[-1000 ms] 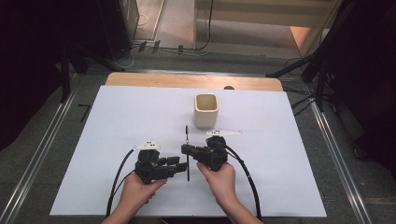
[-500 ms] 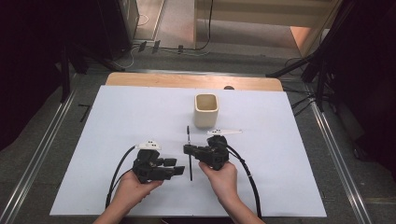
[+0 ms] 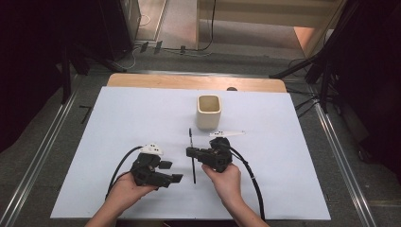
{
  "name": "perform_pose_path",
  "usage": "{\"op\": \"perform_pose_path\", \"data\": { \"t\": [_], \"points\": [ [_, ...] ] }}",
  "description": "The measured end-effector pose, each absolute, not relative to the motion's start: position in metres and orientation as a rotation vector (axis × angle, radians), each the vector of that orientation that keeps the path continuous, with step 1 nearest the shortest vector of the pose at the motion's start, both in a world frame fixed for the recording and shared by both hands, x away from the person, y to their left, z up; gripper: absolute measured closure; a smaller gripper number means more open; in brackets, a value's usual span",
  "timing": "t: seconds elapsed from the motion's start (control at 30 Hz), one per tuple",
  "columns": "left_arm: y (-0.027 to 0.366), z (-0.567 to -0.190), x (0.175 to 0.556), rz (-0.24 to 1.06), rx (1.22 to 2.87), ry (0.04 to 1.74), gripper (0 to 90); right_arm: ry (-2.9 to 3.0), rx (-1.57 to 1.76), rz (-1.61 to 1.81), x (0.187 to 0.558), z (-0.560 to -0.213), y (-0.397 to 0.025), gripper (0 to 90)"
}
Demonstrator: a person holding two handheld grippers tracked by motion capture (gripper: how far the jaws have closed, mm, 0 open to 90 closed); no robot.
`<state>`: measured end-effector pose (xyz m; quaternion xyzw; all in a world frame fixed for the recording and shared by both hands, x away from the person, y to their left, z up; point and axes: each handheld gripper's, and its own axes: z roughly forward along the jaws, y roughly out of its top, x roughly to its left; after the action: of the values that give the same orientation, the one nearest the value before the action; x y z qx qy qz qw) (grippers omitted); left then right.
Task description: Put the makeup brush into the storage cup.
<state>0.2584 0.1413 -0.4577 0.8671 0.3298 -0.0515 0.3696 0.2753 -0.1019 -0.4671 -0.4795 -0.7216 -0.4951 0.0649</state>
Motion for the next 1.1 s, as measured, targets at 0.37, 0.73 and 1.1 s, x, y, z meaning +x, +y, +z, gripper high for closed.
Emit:
{"op": "perform_pose_path", "data": {
  "t": [0.37,0.73,1.1],
  "points": [
    [0.152,-0.458,0.257,-0.052,2.287,0.786,32.0,-2.202,-1.432,-1.478,0.276,-0.469,-0.102,85.9],
    [0.170,-0.456,0.259,0.001,2.315,0.771,32.0,-2.202,-1.414,-1.468,0.276,-0.469,-0.102,85.8],
    [0.182,-0.456,0.262,-0.001,2.300,0.731,19.8,-2.215,-1.406,-1.461,0.276,-0.470,-0.102,85.8]
  ]
}}
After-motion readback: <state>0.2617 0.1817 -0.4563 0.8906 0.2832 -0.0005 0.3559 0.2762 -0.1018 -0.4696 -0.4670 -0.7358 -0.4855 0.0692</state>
